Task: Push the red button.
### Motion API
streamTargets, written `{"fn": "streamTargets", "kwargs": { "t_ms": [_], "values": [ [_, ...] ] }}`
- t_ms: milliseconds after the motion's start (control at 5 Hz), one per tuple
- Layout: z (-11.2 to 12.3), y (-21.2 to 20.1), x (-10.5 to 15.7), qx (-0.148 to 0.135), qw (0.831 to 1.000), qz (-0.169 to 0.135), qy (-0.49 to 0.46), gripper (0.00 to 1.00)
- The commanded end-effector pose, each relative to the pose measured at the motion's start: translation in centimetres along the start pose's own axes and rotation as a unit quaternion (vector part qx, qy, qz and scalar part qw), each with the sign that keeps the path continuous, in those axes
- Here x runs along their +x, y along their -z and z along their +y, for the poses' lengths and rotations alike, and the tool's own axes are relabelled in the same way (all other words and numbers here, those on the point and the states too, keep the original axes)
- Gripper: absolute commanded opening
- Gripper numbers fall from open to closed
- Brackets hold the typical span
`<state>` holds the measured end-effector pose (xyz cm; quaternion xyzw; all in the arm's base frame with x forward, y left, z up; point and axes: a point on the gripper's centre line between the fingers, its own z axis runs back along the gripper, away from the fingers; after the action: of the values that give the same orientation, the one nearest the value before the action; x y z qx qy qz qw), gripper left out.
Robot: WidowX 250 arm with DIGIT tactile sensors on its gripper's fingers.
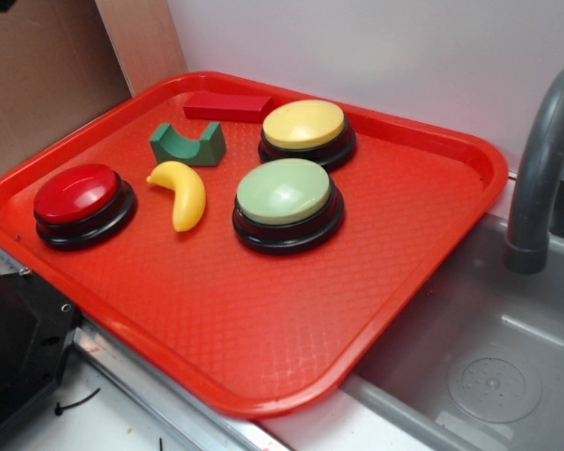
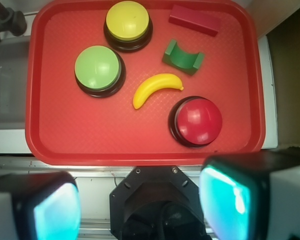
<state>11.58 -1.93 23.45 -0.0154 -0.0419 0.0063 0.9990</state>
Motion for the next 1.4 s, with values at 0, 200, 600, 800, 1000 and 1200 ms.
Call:
{"fn": "streamTargets", "kwargs": {
  "t_ms": [0, 200, 600, 800, 1000, 1200],
  "values": [
    [0.0, 0.0, 0.0, 0.000, 1.000, 0.000, 0.000, 1.00],
    [5.1, 4.2, 4.3, 0.026, 0.992, -0.013, -0.123, 1.00],
    [10.2, 11.0, 5.0, 0.029, 0.976, -0.035, -0.213, 1.00],
    [10.6, 15.9, 4.9, 0.031, 0.984, 0.001, -0.178, 1.00],
    [10.7, 17.5, 4.7, 0.033, 0.985, 0.010, -0.169, 1.00],
    [10.8, 18.3, 4.4, 0.036, 0.984, 0.027, -0.171, 1.00]
  ]
}}
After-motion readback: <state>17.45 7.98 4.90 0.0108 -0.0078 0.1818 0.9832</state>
